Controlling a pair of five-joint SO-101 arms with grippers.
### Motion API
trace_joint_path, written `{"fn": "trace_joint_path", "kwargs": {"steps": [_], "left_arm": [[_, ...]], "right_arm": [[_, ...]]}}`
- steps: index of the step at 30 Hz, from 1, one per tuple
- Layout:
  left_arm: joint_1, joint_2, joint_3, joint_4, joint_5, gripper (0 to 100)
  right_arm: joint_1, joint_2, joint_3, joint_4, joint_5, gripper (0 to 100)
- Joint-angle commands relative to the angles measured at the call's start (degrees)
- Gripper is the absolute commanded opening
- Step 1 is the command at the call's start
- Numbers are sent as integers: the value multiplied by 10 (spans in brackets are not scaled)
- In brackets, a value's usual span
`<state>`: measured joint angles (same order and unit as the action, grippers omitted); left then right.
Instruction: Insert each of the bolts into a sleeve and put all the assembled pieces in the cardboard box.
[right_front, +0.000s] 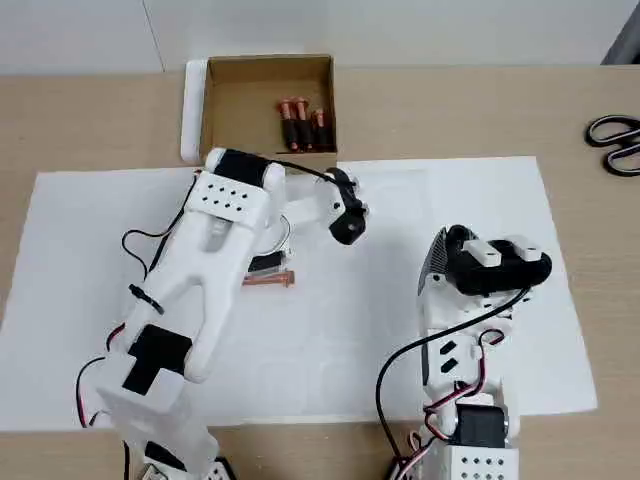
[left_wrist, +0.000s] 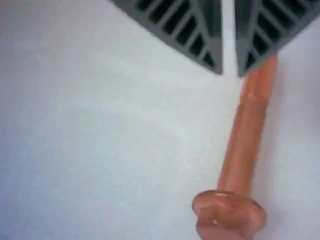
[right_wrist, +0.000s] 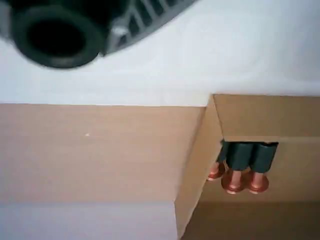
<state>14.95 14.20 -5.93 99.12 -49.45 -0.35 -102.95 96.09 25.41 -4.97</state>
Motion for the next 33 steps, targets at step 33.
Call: {"fn": "trace_joint_path", "kwargs": {"steps": [33], "left_arm": [[3,-3,-20,9,1,159]], "right_arm": [[6,-9,4,3,-3,5]]}}
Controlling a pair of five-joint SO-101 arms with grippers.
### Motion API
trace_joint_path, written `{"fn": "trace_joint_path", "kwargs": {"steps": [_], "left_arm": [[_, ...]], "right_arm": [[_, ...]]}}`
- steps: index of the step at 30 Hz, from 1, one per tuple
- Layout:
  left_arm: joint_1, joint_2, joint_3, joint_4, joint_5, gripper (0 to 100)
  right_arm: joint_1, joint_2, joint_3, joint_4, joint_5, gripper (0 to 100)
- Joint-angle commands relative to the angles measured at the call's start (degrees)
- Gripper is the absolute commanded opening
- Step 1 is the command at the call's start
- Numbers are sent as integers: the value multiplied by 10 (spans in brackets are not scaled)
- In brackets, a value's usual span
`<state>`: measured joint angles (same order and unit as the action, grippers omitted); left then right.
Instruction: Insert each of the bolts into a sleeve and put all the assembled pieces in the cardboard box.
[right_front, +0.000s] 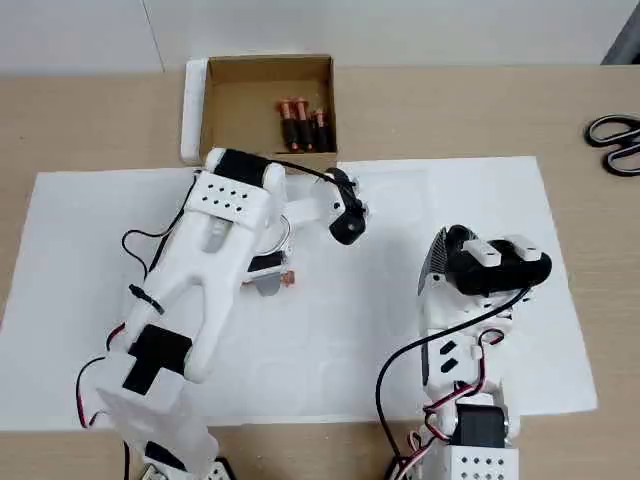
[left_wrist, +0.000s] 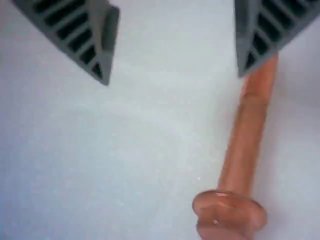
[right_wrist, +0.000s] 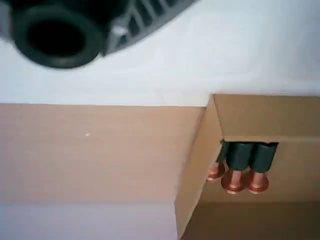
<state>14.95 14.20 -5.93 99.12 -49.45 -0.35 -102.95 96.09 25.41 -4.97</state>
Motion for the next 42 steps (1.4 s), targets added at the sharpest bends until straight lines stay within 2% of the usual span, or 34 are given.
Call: {"fn": "trace_joint_path", "kwargs": {"steps": [1,9,20,31,42], "left_arm": [[3,-1,-20,7,0,159],[17,56,-25,-4,-29,159],[18,103,-114,-11,-38,159],[16,155,-118,-14,-38,159],[-8,159,-116,-55,-36,159]], "right_arm": [[6,-9,4,3,-3,5],[6,-9,4,4,-3,5],[3,-9,4,29,-4,5],[5,-9,4,25,-4,5],[5,-9,4,25,-4,5]]}}
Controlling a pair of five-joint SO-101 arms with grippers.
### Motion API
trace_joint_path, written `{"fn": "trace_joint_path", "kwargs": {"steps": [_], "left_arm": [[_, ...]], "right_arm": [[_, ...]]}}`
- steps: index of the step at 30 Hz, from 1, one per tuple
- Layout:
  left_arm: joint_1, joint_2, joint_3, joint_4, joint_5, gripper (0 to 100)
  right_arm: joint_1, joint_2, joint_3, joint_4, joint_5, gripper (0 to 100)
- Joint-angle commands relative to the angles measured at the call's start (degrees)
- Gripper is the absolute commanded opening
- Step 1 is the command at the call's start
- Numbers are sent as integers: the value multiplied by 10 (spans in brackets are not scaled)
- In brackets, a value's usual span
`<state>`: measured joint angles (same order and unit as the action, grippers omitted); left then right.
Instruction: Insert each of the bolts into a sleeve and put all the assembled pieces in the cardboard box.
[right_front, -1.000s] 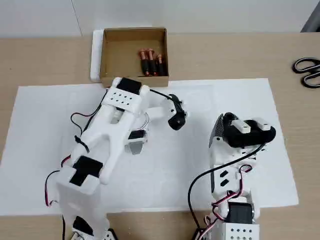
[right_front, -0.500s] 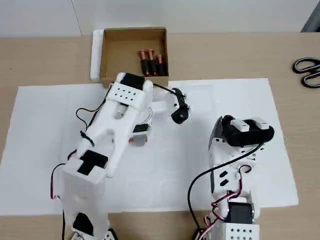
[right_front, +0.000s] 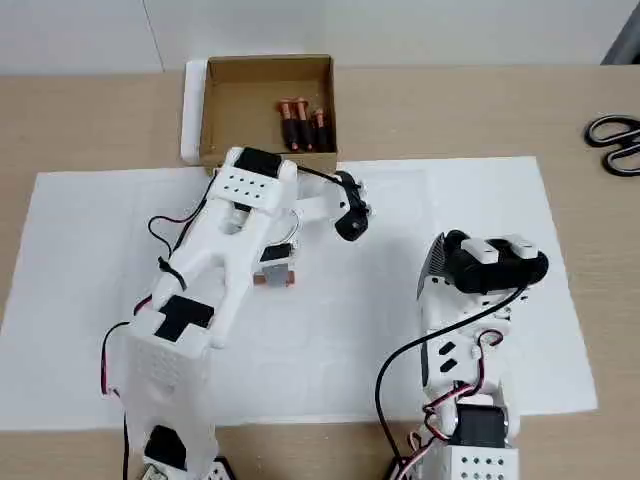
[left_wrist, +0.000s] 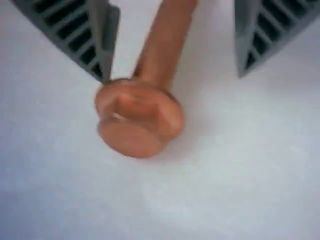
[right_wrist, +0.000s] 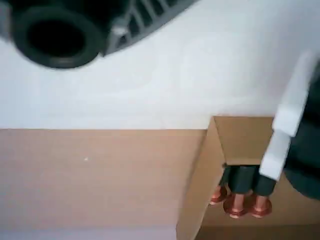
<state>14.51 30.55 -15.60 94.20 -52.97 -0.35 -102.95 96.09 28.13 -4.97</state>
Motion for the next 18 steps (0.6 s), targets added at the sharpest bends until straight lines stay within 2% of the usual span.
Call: {"fn": "trace_joint_path", "kwargs": {"steps": [1,18], "left_arm": [[-4,-4,-19,-4,-1,159],[-2,-3,20,-19,0,159]], "right_arm": [[5,-9,4,-2,-4,5],[5,-9,4,-2,-4,5]]}}
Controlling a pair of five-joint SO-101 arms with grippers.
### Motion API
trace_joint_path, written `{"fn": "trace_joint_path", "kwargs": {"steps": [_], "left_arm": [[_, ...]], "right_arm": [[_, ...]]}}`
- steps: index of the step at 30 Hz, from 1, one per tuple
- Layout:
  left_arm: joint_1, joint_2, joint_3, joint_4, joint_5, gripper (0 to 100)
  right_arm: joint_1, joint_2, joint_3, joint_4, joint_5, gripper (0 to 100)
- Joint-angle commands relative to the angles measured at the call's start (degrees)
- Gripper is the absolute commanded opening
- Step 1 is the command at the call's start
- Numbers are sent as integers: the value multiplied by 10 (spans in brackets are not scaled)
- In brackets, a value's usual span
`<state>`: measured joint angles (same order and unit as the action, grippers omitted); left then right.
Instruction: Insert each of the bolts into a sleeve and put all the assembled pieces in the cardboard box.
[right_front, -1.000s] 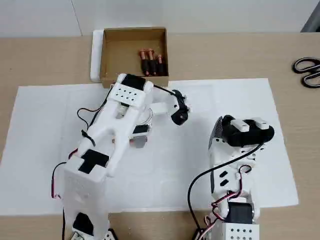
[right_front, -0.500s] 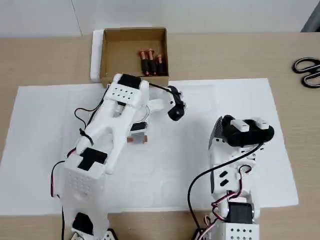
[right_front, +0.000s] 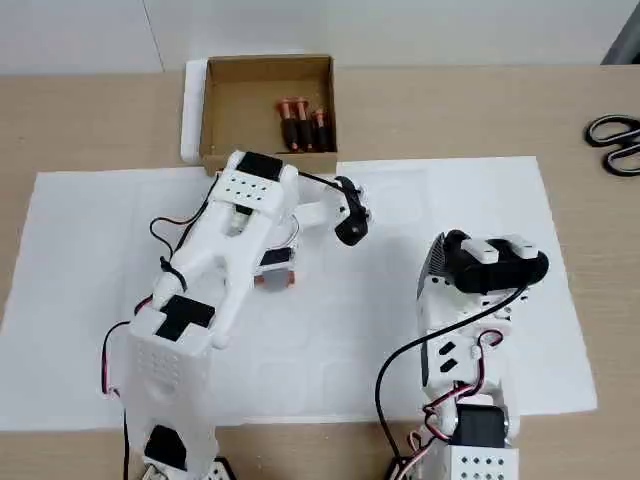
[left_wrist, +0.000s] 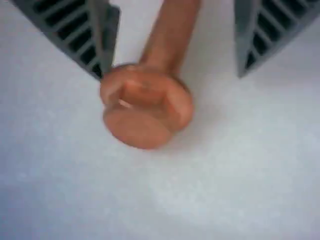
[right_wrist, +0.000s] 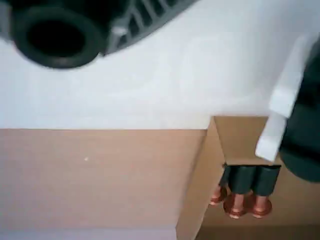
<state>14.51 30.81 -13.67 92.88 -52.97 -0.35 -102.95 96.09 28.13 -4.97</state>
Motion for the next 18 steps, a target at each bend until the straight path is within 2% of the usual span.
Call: {"fn": "trace_joint_path", "kwargs": {"steps": [1,15,18], "left_arm": [[-2,-5,0,-6,0,159],[-1,32,1,-6,0,158],[0,65,-3,-7,0,110]], "right_arm": [[5,-9,4,-2,-4,5],[5,-9,4,-2,-4,5],[5,-9,4,-1,-4,5]]}}
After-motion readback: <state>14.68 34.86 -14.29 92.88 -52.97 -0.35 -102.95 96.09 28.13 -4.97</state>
